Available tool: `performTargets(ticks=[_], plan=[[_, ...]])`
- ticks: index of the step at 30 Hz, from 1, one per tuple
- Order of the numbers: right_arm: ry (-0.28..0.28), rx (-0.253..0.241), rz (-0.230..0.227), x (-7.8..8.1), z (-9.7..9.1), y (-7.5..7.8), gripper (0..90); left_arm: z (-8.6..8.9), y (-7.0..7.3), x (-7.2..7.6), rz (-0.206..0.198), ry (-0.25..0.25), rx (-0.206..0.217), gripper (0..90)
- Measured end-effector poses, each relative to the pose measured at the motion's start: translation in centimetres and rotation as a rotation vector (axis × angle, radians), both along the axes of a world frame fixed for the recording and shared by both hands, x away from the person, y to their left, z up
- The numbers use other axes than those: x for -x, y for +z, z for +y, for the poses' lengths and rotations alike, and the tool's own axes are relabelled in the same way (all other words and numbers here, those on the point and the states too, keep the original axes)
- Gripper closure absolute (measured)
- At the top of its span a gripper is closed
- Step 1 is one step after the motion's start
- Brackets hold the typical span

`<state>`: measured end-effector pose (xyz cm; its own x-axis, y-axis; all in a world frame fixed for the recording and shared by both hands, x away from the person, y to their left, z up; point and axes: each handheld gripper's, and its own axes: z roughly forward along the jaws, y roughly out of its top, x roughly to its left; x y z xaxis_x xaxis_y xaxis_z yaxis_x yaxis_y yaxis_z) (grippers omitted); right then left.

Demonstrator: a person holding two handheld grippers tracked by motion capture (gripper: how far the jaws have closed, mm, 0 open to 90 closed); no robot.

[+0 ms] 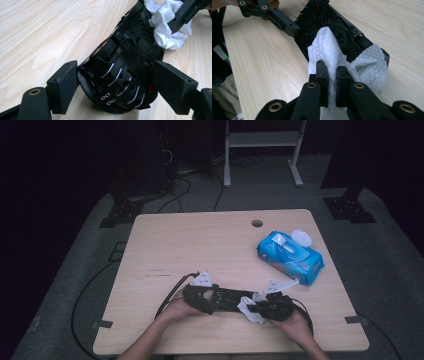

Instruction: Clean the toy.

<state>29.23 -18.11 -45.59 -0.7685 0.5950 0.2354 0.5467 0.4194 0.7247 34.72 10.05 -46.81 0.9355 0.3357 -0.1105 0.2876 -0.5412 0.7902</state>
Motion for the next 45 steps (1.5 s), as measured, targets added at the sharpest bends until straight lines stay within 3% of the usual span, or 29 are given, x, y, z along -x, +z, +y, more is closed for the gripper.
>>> performTargets(ticks=[2,7,16,24,28,32,38,41,43,45], plan=[[0.006,-0.004,0.0,0.2,0.0,0.0,83.6,0.1,-0.1,0.0,0.019,-0.004,0.013,21.4],[0.012,-0.002,-0.013,0.5,0.0,-0.1,83.6,0.1,-0.2,-0.1,0.02,-0.008,0.018,21.4],[0.04,0.036,-0.054,1.0,0.4,-0.2,84.1,0.2,-0.3,-0.4,0.039,-0.014,0.03,21.6],[0.04,0.014,-0.026,0.9,0.3,-0.1,83.6,0.1,0.1,0.6,-0.066,-0.026,-0.007,21.8],[0.03,0.015,-0.046,0.5,0.3,0.2,83.5,-0.2,0.1,1.3,-0.181,-0.02,-0.021,21.8],[0.021,0.032,-0.061,-0.1,0.4,0.3,83.5,-0.2,-0.1,1.4,-0.218,0.008,-0.019,21.9],[0.018,0.032,-0.066,0.0,0.4,0.5,83.4,-0.4,0.0,2.1,-0.297,0.007,-0.045,22.0],[-0.013,-0.064,-0.092,0.1,-0.2,2.3,83.4,-0.4,-0.1,2.4,-0.319,0.011,-0.045,22.1],[-0.055,-0.072,-0.131,-0.3,-0.3,3.8,83.5,-0.4,-0.1,2.6,-0.327,0.017,-0.044,22.2],[-0.101,-0.1,-0.12,-1.1,-0.3,4.6,83.4,-0.4,-0.1,2.8,-0.342,0.017,-0.05,22.3]])
